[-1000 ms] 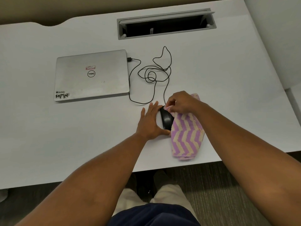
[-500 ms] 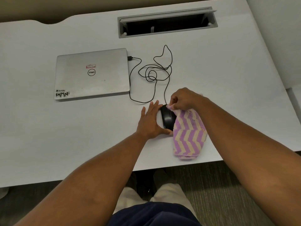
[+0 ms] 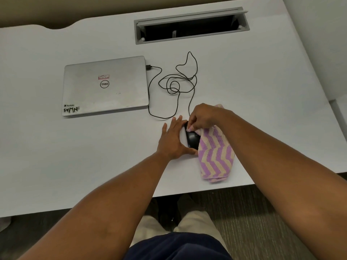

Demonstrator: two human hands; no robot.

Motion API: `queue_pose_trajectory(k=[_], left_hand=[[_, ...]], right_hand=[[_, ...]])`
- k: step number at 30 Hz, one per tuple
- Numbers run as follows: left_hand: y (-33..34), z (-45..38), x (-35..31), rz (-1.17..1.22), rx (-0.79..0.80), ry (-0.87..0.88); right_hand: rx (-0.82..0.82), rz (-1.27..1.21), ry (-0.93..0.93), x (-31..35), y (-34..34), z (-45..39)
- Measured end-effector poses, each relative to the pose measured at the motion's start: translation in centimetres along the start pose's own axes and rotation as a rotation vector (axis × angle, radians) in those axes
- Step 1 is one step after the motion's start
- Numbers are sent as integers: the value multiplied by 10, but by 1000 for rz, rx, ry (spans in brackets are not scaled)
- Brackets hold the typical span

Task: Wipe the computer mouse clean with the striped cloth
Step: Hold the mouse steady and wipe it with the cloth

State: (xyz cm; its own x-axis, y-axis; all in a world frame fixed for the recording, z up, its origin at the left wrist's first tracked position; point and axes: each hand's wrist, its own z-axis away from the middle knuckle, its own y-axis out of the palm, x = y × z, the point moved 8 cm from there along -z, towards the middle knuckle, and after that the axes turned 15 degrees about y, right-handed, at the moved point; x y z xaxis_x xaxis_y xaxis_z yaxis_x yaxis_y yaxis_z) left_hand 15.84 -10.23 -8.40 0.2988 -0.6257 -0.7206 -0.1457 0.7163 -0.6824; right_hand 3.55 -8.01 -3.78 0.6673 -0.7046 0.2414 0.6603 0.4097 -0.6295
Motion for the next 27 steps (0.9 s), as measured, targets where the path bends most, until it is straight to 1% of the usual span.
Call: queue_pose_trajectory(k=[2, 7, 9, 12, 15, 17, 19, 21, 24, 27], left_hand=[[0, 0, 0, 1, -3, 1], [2, 0, 1, 3, -3, -10], [3, -1, 1, 0, -1, -14], [4, -1, 2, -1, 5, -15], [2, 0, 0, -16, 13, -3], [0, 0, 0, -4, 7, -1], [0, 0, 0, 6, 2, -8], [0, 0, 0, 2, 3, -16], [1, 0, 0, 7, 1, -20], [1, 1, 0, 9, 4, -26]], right_hand=[[0, 11, 7, -1, -2, 1], [-216, 38, 57, -2, -13, 0], [-239, 46, 46, 3, -10, -1], [-206, 98, 2, 14, -4, -1], [-87, 107, -38, 16, 3, 1], [-7, 95, -24, 12, 4, 3], [5, 61, 1, 5, -1, 4], [-53, 33, 22, -2, -8, 4], [-189, 61, 62, -8, -15, 3], [-251, 58, 71, -3, -15, 2]])
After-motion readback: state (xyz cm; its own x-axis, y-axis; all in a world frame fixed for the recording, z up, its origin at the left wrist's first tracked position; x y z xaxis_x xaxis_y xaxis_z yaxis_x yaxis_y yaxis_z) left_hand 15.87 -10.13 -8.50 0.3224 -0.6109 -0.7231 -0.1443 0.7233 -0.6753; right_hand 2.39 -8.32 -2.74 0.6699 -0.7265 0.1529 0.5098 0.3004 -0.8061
